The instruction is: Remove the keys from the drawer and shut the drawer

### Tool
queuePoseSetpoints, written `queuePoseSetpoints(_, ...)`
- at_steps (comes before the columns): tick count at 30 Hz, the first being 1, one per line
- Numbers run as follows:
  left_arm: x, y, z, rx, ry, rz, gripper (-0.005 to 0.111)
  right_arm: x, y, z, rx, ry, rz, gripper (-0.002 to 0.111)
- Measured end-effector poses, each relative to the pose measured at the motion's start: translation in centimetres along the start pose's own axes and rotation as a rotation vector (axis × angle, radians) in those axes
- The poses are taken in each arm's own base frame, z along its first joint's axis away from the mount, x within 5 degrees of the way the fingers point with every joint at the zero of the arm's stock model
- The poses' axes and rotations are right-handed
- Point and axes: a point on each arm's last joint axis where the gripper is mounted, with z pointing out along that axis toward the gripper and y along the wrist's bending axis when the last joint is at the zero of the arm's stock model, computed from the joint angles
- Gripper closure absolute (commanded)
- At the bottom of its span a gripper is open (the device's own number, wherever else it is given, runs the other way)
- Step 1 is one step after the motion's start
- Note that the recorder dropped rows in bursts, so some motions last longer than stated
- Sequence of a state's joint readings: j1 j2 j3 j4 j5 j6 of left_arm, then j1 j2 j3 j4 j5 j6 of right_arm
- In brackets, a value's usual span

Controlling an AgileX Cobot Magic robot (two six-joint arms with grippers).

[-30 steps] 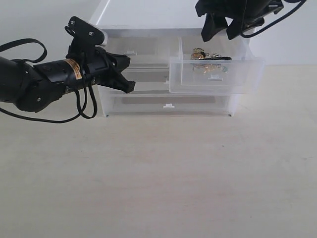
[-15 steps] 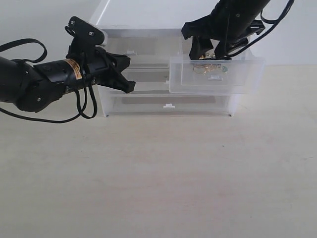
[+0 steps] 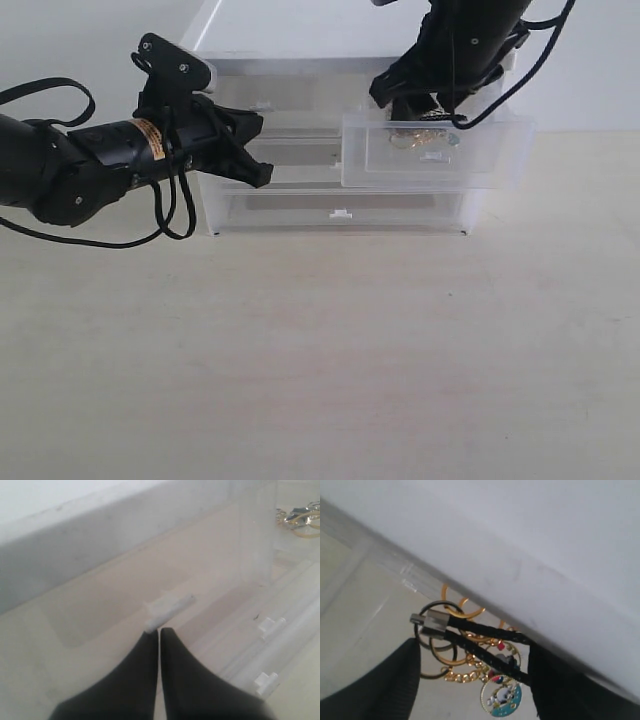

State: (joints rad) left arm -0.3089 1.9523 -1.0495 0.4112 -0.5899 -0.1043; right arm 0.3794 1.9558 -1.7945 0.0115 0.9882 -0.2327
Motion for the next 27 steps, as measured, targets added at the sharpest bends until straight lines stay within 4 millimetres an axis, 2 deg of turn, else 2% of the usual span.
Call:
queuePoseSetpoints(10, 0.02, 0.00, 0.00, 0.000, 0.002, 0.000, 0.103, 0.18, 0.03, 0.00, -0.006, 0.019, -0.252, 0.051)
queuePoseSetpoints(27, 0.02, 0.00, 0.00, 0.000, 0.002, 0.000, 0.103, -0.01, 0.49, 0.52, -0.050, 0.004, -0.262, 0.051)
